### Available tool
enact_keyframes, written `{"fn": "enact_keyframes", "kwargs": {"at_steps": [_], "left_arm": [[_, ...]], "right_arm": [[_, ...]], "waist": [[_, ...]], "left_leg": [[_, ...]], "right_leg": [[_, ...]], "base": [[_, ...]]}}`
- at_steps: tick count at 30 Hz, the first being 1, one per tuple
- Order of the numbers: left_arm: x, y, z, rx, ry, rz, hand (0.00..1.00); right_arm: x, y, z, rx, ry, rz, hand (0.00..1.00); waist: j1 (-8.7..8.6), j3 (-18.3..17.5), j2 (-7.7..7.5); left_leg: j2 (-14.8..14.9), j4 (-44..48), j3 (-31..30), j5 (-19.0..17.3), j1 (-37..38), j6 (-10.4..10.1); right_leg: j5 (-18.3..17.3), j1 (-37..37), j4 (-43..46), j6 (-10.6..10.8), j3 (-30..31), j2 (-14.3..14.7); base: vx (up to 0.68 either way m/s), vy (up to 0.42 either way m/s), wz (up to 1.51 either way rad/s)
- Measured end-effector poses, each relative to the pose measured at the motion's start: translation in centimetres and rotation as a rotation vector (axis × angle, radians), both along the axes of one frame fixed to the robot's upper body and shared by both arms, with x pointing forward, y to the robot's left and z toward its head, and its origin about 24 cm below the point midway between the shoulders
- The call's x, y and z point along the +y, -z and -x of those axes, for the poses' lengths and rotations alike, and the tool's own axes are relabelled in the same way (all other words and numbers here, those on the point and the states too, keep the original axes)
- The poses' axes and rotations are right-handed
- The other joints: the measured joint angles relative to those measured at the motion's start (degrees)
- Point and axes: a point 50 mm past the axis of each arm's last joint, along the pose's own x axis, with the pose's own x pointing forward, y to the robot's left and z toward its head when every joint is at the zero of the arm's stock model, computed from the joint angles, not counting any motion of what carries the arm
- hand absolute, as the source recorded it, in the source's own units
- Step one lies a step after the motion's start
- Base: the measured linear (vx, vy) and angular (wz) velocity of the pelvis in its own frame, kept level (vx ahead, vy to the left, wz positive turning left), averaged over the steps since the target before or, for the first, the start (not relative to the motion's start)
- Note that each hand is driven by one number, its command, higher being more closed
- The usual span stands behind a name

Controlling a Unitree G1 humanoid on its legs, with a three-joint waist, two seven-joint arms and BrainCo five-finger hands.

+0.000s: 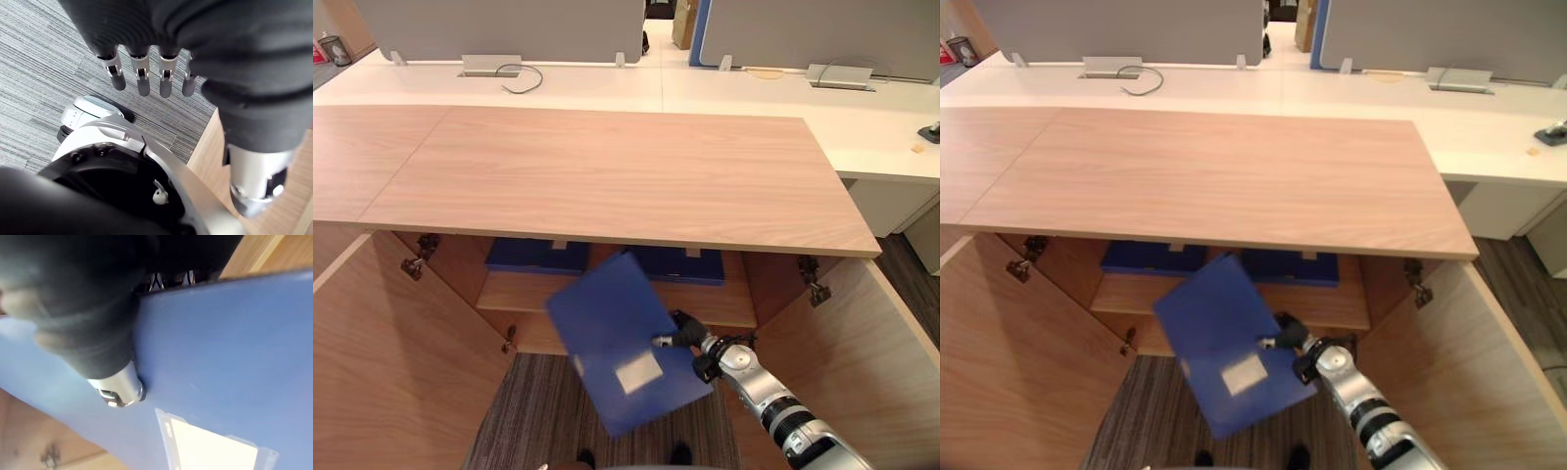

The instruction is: Walk over to the cabinet, pick up the folder, carry it to the office cabinet, place the folder inside the office cabinet, then close the office cabinet door

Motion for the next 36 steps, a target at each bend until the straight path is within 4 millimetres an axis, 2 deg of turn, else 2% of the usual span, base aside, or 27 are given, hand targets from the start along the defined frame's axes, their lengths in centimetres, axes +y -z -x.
{"fn": "enact_keyframes", "kwargs": {"at_steps": [3,5,8,10,11,13,14,15,16,17,19,21,22,27,33,36], "left_arm": [[0.2,-0.1,-0.3,-0.013,-0.008,-0.010,0.00],[0.5,-0.3,-1.0,-0.046,-0.027,-0.020,0.00],[0.3,-0.5,-1.8,-0.082,-0.051,-0.017,0.00],[-0.5,-0.3,-1.8,-0.086,-0.078,0.010,0.00],[-0.6,-0.3,-1.8,-0.087,-0.082,0.014,0.00],[-1.4,-0.2,-1.8,-0.083,-0.093,0.035,0.00],[-1.5,-0.2,-1.9,-0.085,-0.094,0.039,0.00],[-1.8,-0.2,-2.0,-0.089,-0.099,0.043,0.00],[-2.2,-0.3,-2.5,-0.109,-0.122,0.056,0.00],[-2.3,-0.3,-2.8,-0.119,-0.129,0.057,0.00],[-2.4,-0.6,-3.6,-0.156,-0.137,0.058,0.00],[-2.3,-0.8,-4.1,-0.174,-0.140,0.050,0.00],[-2.3,-1.0,-4.4,-0.185,-0.147,0.047,0.00],[-2.4,-1.3,-5.3,-0.209,-0.160,0.043,0.00],[-2.7,-1.4,-6.3,-0.202,-0.079,0.001,0.00],[-2.8,-1.6,-7.5,-0.211,-0.038,-0.017,0.00]], "right_arm": [[-0.5,-0.7,-1.0,0.002,0.108,-0.078,1.00],[-0.6,-1.3,-1.7,-0.005,0.149,-0.135,1.00],[-0.8,-2.9,-3.2,-0.033,0.221,-0.247,1.00],[-0.5,-4.2,-4.2,-0.060,0.281,-0.346,1.00],[-0.1,-4.6,-4.4,-0.071,0.290,-0.376,1.00],[1.9,-6.7,-5.4,-0.103,0.297,-0.540,1.00],[2.6,-7.4,-5.7,-0.112,0.293,-0.587,1.00],[3.6,-8.6,-6.1,-0.126,0.285,-0.662,1.00],[5.3,-10.9,-6.7,-0.152,0.265,-0.791,1.00],[6.1,-11.9,-7.0,-0.155,0.264,-0.850,1.00],[6.7,-13.0,-7.3,-0.133,0.324,-0.985,1.00],[6.4,-13.8,-7.5,-0.136,0.386,-1.077,1.00],[6.2,-15.5,-7.8,-0.176,0.435,-1.164,1.00],[4.0,-20.8,-9.4,-0.326,0.628,-1.391,1.00],[1.9,-25.0,-9.7,-0.459,0.731,-1.594,1.00],[-0.1,-27.9,-10.0,-0.481,0.789,-1.795,1.00]], "waist": [[0.12,1.4,0.60],[0.23,3.8,1.06],[0.99,8.6,3.52],[1.28,10.8,5.07],[1.36,11.5,5.12],[1.42,12.9,4.86],[1.43,13.1,4.86],[1.52,13.6,4.80],[1.66,14.4,4.76],[1.62,14.7,4.81],[1.82,15.7,4.73],[2.09,16.1,4.73],[2.13,17.1,4.90],[2.81,18.8,5.49],[3.83,20.4,6.81],[4.92,21.4,7.44]], "left_leg": [[-0.3,1.2,-0.7,-0.1,-0.9,0.1],[-0.4,4.0,-1.5,-1.0,-2.5,0.2],[-0.4,12.1,-2.1,-4.4,-6.2,0.8],[-0.8,16.5,-2.1,-5.8,-9.0,1.7],[-1.0,17.6,-2.0,-6.2,-9.4,1.9],[-2.2,22.9,-0.9,-8.2,-12.9,2.7],[-2.4,24.3,-0.7,-8.7,-14.0,2.8],[-2.6,26.3,-0.1,-9.5,-15.4,3.2],[-2.6,29.0,0.7,-10.4,-17.2,3.3],[-2.6,30.3,0.9,-10.8,-18.4,3.5],[-2.9,33.2,0.9,-11.8,-20.8,3.2],[-3.0,34.7,0.8,-12.0,-22.7,3.2],[-2.8,35.9,0.8,-12.1,-24.3,3.1],[-1.5,41.1,0.3,-13.3,-30.6,2.6],[-0.7,48.1,-1.1,-15.4,-37.8,2.2],[-0.9,54.7,-2.2,-17.2,-44.1,2.0]], "right_leg": [[0.1,-0.1,0.0,0.1,-0.3,-0.3],[0.2,-0.2,0.4,0.2,-1.0,-0.6],[-0.5,-1.3,4.0,0.6,-1.1,-1.3],[-3.8,-5.7,12.4,1.2,-0.6,-3.5],[-5.0,-6.9,15.1,1.4,-0.3,-4.4],[-8.8,-12.5,24.9,1.8,1.0,-7.5],[-9.5,-13.9,26.9,1.9,1.5,-8.0],[-10.4,-15.8,29.5,2.1,2.3,-8.8],[-11.6,-18.3,32.6,2.2,3.5,-9.8],[-12.0,-19.6,34.1,2.3,3.7,-10.1],[-13.3,-22.2,37.5,2.3,3.7,-11.3],[-14.0,-24.2,39.4,2.1,3.9,-11.8],[-14.2,-25.8,40.5,1.8,4.1,-11.8],[-14.9,-31.5,44.9,0.5,4.4,-11.2],[-17.0,-38.0,51.0,0.0,4.5,-11.4],[-19.2,-43.7,57.4,-0.2,5.0,-12.2]], "base": [[0.01,0.022,0.08],[-0.02,0.042,0.16],[-0.08,0.103,0.05],[-0.12,0.143,0.07],[-0.12,0.146,0.03],[-0.17,0.136,-0.05],[-0.18,0.095,-0.09],[-0.17,0.071,-0.15],[-0.20,0.076,-0.17],[-0.16,0.047,-0.12],[-0.15,0.010,0.09],[-0.11,-0.010,0.10],[-0.07,-0.031,-0.01],[-0.08,-0.057,0.00],[-0.03,-0.015,0.04],[-0.07,0.026,0.13]]}}
